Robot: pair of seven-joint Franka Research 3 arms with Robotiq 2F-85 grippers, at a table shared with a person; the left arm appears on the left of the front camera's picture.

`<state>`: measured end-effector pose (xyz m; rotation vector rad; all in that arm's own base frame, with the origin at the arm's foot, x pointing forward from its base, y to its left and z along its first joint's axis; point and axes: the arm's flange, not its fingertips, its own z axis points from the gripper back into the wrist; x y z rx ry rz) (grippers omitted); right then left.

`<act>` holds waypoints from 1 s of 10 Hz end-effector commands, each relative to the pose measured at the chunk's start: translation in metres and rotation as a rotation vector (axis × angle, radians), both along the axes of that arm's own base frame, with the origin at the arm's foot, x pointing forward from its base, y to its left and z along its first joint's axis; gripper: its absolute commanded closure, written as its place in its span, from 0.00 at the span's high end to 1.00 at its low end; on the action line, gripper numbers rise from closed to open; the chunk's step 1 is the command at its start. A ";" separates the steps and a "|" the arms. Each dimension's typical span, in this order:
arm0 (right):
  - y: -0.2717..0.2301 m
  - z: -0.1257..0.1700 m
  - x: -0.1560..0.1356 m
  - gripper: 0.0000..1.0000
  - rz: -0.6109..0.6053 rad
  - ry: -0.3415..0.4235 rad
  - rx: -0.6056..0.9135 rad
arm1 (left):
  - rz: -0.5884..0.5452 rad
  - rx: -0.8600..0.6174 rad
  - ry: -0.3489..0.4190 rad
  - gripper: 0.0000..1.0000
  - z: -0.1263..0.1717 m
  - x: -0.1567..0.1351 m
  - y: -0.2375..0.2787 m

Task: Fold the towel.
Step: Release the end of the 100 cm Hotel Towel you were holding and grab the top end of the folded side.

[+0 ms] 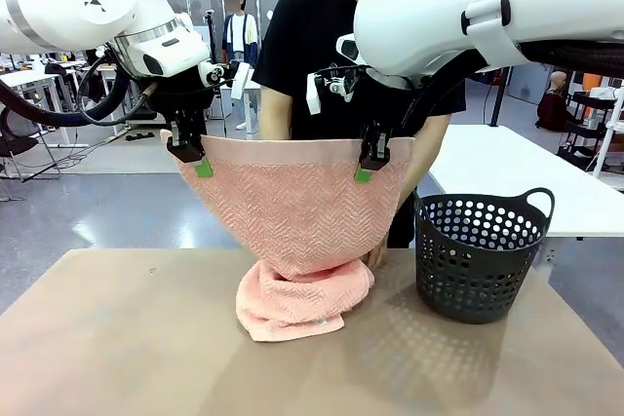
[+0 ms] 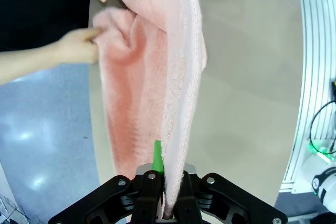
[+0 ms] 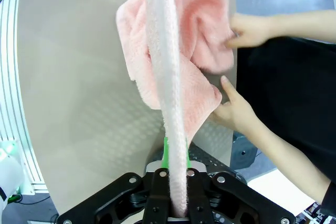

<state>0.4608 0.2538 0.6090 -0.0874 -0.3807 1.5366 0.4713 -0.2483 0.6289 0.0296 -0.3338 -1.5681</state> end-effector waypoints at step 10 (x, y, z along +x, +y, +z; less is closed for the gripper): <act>-0.001 0.000 0.000 0.00 0.002 -0.001 -0.002 | -0.002 0.008 -0.005 0.00 0.000 0.000 0.001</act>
